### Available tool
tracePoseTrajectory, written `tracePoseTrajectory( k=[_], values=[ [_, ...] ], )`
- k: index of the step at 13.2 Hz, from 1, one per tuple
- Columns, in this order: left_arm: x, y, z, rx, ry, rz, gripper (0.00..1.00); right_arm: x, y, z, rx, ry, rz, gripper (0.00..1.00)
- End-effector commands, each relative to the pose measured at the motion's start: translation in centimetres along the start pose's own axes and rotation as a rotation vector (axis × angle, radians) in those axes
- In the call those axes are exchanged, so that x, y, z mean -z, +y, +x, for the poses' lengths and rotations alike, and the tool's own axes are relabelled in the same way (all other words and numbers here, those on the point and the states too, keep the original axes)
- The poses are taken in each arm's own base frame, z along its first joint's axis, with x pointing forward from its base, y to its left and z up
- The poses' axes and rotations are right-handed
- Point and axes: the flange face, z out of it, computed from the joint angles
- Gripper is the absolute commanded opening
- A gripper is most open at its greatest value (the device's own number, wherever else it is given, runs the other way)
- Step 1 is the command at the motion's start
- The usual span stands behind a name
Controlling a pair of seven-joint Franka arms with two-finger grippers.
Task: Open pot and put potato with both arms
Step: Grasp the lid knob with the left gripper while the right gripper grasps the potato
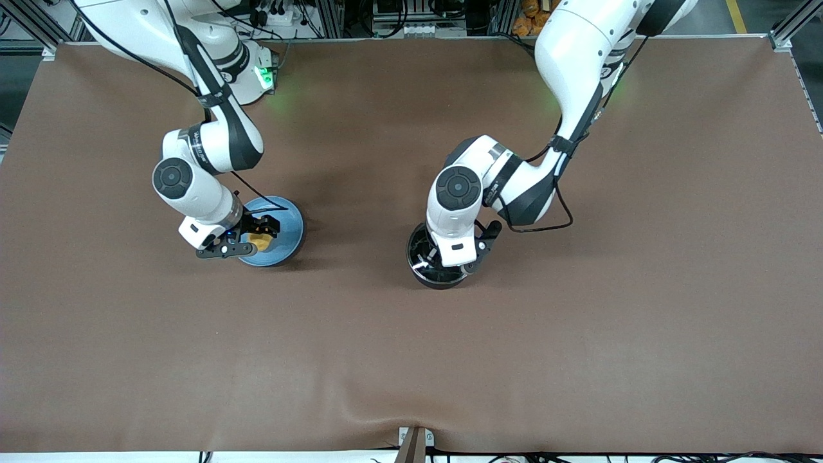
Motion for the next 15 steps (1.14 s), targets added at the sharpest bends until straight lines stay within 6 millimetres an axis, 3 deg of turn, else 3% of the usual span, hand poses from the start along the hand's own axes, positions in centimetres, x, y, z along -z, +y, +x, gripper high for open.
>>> tracePoseTrajectory(
  k=[1, 4, 5, 7, 9, 10, 11, 12, 13, 15],
  values=[
    [4.0, 0.5, 0.0, -0.003, 0.018, -0.063, 0.00, -1.6, 0.5, -0.8, -0.022, 0.006, 0.004, 1.00],
    [9.8, -0.1, 0.9, -0.004, 0.024, -0.110, 0.00, -2.9, 1.1, -1.3, -0.031, -0.020, 0.001, 1.00],
    [11.6, -0.5, 2.0, -0.029, 0.030, -0.114, 0.00, -3.2, 1.1, -1.3, -0.032, -0.024, 0.001, 1.00],
    [14.3, -1.4, 5.8, -0.123, 0.037, -0.098, 0.00, -3.7, 1.3, -1.3, -0.037, -0.026, 0.001, 1.00],
    [15.3, -2.4, 10.6, -0.152, 0.036, -0.071, 0.00, -4.4, 1.4, -1.2, -0.040, -0.023, 0.001, 1.00],
    [15.6, -3.0, 12.9, -0.207, 0.038, -0.064, 0.00, -4.3, 1.4, -1.2, -0.040, -0.023, 0.001, 0.69],
    [15.9, -3.5, 14.5, -0.252, 0.035, -0.065, 0.00, -4.3, 1.4, -1.2, -0.038, -0.021, 0.001, 0.28],
    [15.9, -3.7, 16.0, -0.270, 0.024, -0.066, 0.00, -4.3, 1.4, -1.3, -0.039, -0.024, 0.001, 0.02],
    [15.9, -4.1, 18.2, -0.284, 0.019, -0.058, 0.00, -3.9, 1.4, -1.2, -0.039, -0.024, 0.001, 0.00],
    [14.4, -4.9, 20.1, -0.291, 0.001, -0.020, 0.00, -2.3, 1.3, -1.1, -0.038, -0.023, 0.003, 0.00]
  ],
)
